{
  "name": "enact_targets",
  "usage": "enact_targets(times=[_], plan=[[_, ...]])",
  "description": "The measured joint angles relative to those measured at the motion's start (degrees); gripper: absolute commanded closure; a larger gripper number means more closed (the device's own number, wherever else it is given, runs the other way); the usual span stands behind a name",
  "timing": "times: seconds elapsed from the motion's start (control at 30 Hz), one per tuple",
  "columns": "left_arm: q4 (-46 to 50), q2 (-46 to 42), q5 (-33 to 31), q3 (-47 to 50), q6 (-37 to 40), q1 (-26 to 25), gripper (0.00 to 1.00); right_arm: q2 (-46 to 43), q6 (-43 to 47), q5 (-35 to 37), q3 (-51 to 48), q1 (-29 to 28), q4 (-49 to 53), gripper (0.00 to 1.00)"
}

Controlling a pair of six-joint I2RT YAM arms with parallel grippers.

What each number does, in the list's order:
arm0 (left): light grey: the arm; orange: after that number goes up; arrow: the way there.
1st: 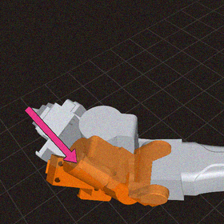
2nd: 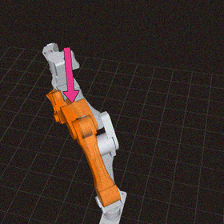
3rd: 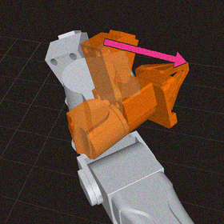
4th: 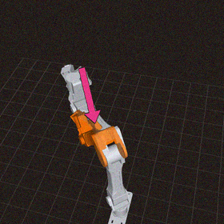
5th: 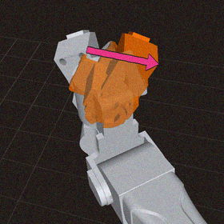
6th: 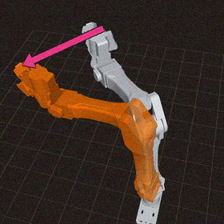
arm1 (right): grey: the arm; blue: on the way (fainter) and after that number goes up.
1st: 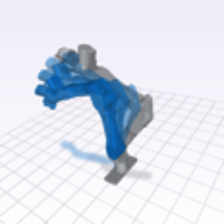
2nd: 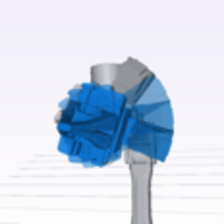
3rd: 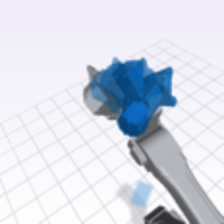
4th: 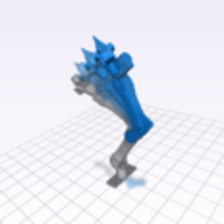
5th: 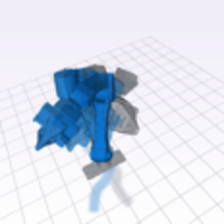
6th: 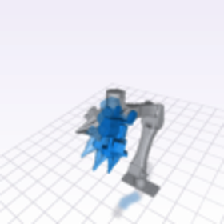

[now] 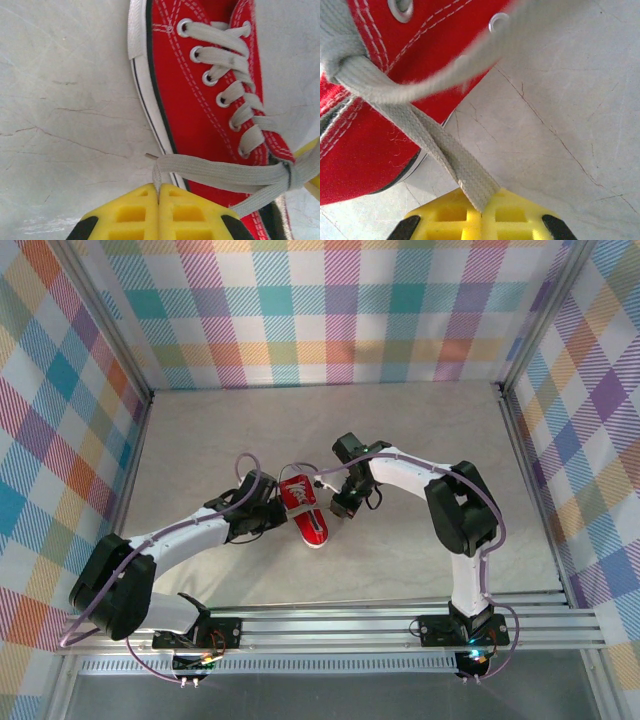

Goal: Tie the shoes

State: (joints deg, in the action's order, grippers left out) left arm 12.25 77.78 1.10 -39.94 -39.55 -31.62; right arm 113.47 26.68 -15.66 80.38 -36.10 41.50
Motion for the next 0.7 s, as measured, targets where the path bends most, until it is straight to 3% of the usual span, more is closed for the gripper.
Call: enact_targets(times=[0.33,0.37,0.43,0.47,0.57,0.7], plan=[[-1.99,-0.17,1.27,2.97,0.00,0.76,1.00,1.31,0.00,-0.37,0.92,0.02,0.42,1.00],[-1.97,-0.39,1.22,3.06,0.00,0.81,0.93,1.36,-0.02,-0.37,1.07,0.02,0.55,0.87],[-1.90,-1.11,1.05,3.06,0.28,0.81,0.67,1.36,-0.20,-0.48,1.62,0.04,0.94,0.58],[-1.55,-1.73,0.83,2.91,0.48,0.81,0.60,1.36,-0.26,-0.90,2.01,0.15,1.05,0.52],[2.64,-3.48,-0.35,0.39,2.32,0.96,0.45,0.85,-0.37,-2.47,2.51,0.92,1.07,0.40],[9.53,-8.59,-2.82,-5.22,6.23,2.12,0.40,-3.17,-0.92,-3.30,2.40,4.22,2.25,0.38]])
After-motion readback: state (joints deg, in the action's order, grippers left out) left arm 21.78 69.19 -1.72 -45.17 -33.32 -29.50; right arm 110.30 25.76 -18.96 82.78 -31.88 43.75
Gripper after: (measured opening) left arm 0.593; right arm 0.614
